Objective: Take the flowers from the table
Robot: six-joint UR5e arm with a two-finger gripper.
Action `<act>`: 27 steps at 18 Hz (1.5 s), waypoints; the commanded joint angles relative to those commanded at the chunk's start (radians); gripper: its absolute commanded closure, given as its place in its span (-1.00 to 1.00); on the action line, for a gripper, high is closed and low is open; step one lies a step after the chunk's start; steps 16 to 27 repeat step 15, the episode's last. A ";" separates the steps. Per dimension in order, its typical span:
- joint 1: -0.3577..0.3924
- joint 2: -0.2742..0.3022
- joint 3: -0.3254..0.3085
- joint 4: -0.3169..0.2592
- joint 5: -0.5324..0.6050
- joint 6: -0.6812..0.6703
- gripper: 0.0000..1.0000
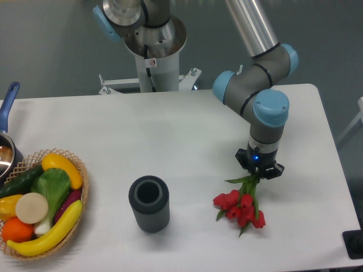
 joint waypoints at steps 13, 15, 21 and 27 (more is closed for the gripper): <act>0.022 0.038 0.233 -0.328 0.000 0.012 1.00; 0.023 0.038 0.244 -0.347 0.000 0.012 1.00; 0.023 0.038 0.244 -0.347 0.000 0.012 1.00; 0.023 0.038 0.244 -0.347 0.000 0.012 1.00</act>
